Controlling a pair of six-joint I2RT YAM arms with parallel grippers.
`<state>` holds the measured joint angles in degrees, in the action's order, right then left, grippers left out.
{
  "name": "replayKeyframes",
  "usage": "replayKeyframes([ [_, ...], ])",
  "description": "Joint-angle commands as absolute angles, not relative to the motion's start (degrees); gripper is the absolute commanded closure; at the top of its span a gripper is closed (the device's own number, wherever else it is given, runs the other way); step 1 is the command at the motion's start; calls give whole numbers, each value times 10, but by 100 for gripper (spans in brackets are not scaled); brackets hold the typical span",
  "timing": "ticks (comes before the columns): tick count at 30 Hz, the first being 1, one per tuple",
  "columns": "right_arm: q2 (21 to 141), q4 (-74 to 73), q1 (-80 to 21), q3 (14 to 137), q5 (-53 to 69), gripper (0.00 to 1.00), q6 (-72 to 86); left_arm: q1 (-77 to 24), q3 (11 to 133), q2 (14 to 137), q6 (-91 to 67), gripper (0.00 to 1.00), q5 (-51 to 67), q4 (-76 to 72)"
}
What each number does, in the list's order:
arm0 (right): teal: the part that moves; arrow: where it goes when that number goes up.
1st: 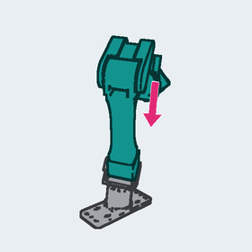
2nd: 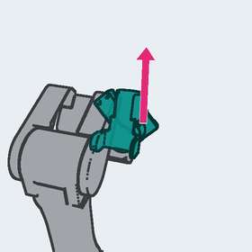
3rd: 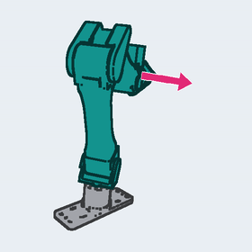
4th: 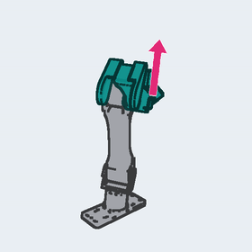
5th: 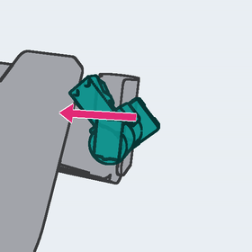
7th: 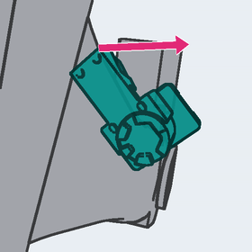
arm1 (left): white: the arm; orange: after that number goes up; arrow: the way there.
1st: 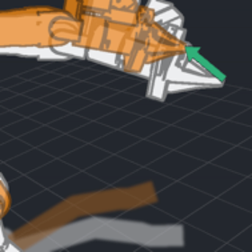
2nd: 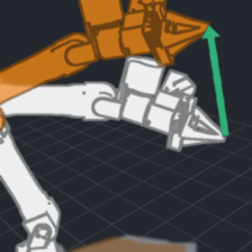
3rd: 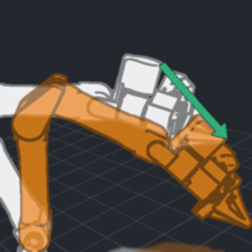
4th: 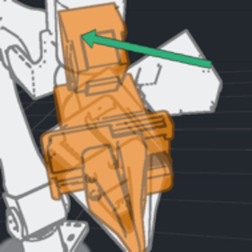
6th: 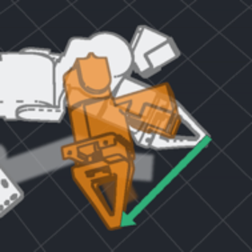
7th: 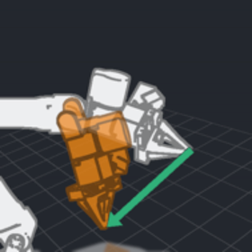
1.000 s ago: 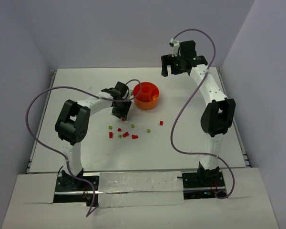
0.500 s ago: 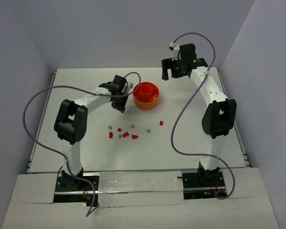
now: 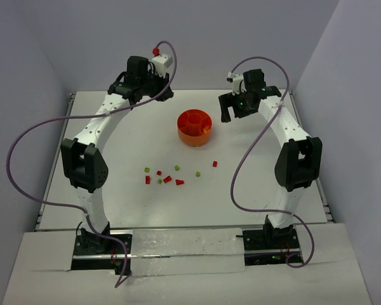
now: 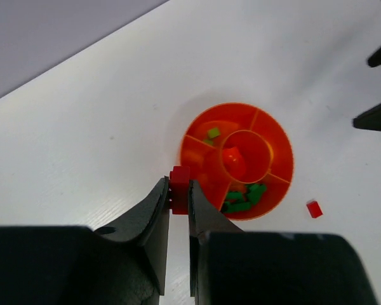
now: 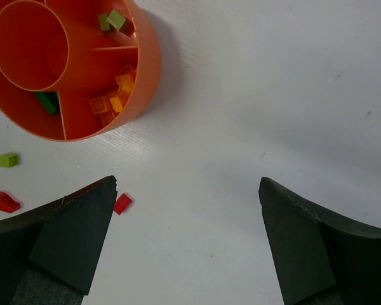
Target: Sort the legos into containers by color
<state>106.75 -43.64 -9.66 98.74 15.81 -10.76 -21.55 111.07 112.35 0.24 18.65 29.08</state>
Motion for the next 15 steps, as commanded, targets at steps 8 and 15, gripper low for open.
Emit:
replayKeyframes([
  [8, 1048, -440, -90, 988, 156, 0, -114, -221, 1193, 1225, -35, 97, 321, 276],
  [15, 1063, -451, -89, 1014, 156, 0, -114, -235, 1184, 1243, -32, 94, 325, 292],
])
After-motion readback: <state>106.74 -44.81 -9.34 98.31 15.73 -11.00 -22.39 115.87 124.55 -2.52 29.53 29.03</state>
